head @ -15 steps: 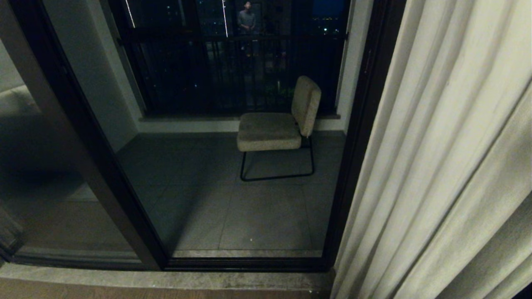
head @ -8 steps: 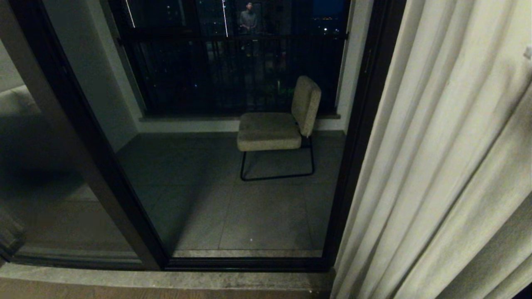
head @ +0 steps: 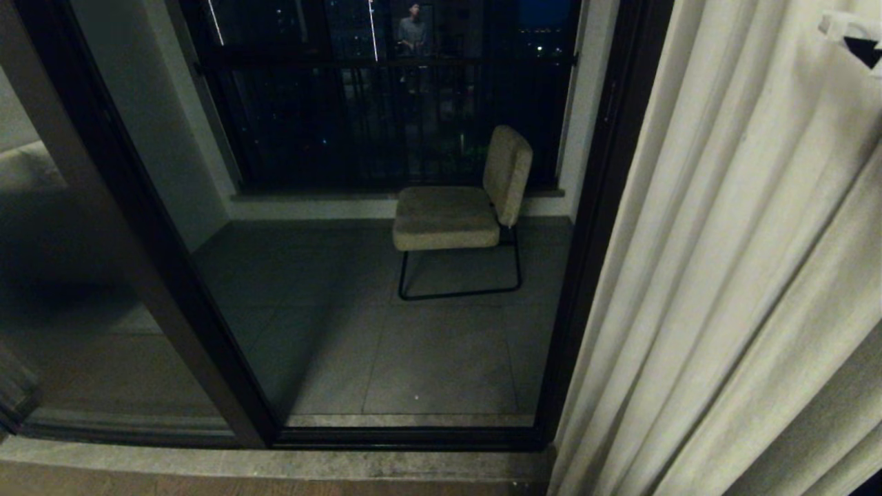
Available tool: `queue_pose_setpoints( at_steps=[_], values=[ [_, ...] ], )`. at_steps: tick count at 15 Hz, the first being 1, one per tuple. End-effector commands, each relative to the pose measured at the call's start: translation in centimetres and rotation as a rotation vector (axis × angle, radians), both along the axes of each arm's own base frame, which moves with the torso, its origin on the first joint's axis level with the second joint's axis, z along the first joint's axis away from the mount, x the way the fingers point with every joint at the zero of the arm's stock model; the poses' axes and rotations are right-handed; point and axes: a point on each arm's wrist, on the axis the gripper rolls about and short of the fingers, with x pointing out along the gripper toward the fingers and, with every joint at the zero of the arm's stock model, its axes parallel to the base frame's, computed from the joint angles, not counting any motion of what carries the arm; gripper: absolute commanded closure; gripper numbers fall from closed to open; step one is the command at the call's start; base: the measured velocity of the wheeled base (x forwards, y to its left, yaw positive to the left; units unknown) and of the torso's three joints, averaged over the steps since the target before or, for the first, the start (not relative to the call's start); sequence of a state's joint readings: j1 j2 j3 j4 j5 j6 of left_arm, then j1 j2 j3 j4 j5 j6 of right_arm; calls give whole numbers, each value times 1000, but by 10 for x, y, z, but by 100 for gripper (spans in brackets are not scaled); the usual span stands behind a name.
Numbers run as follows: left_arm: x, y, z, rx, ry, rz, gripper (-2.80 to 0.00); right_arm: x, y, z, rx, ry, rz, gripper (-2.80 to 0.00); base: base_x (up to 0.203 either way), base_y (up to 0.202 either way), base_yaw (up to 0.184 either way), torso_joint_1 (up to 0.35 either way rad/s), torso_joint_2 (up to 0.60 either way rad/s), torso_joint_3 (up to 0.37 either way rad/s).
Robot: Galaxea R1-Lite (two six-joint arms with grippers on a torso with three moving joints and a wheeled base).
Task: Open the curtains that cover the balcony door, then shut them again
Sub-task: Close the inner curtains on both sides
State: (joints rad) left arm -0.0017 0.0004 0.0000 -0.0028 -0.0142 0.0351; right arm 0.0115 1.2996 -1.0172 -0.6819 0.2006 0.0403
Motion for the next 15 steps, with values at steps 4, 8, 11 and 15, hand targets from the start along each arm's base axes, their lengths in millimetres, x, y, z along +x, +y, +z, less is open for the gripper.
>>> queue_pose_setpoints(
  at_steps=[4,8,11,15],
  values=[
    [0,0,0,0,-1,1,0,39,0,7,-5,-24,-2,-280,0,0,0,0,0,0],
    [0,0,0,0,-1,1,0,74,0,4,-18,-32,-9,-280,0,0,0,0,0,0],
    [0,0,0,0,-1,1,0,103,0,7,-27,-58,-16,-280,0,0,0,0,0,0],
    [0,0,0,0,-1,1,0,126,-3,7,-45,-70,-45,-280,0,0,0,0,0,0]
  ],
)
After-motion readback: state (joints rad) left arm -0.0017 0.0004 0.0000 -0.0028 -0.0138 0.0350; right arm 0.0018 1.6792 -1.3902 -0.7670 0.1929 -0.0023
